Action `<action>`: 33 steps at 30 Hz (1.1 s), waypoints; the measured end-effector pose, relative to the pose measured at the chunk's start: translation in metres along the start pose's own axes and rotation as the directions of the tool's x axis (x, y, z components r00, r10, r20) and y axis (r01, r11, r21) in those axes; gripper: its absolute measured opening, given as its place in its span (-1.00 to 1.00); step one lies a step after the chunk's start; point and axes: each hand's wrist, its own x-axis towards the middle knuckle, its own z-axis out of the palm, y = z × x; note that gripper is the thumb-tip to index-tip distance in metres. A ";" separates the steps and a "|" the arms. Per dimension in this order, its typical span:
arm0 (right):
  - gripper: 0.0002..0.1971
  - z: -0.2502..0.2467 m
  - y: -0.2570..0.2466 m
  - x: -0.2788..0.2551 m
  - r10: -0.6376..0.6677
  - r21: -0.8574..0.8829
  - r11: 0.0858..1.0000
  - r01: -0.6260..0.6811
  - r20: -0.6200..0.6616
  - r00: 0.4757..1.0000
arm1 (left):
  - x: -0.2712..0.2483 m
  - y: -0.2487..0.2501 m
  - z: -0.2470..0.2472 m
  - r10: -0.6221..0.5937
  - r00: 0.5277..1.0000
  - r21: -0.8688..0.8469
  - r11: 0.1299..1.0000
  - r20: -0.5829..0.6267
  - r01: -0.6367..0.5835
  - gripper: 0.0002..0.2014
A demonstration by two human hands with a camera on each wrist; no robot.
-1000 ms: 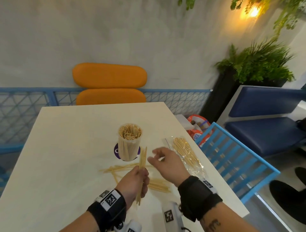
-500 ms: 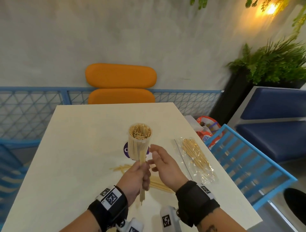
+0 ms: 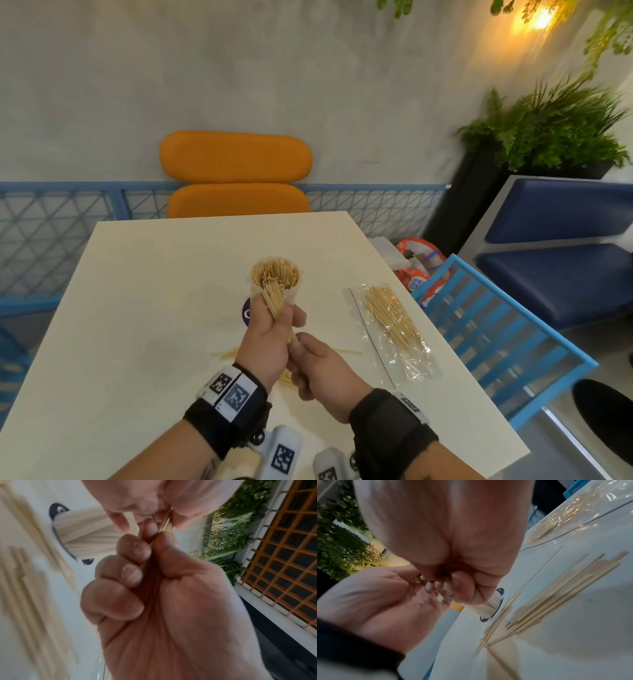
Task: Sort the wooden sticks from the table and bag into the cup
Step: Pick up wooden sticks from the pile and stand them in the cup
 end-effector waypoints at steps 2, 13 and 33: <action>-0.71 -0.001 -0.003 0.005 0.004 0.049 0.999 -0.003 -0.016 1.000 | 0.011 0.004 -0.002 0.045 0.998 -0.021 0.999 -0.043 -0.046 -0.52; -0.91 -0.010 -0.013 0.032 -0.095 0.345 0.931 0.122 -0.093 0.991 | 0.035 0.019 -0.013 0.221 0.969 0.266 0.933 0.107 -0.242 -0.52; -0.45 -0.048 -0.010 0.099 -0.295 -0.361 0.915 0.183 -0.284 0.912 | 0.125 0.025 -0.010 0.307 0.951 0.629 0.746 -0.033 -0.219 -0.76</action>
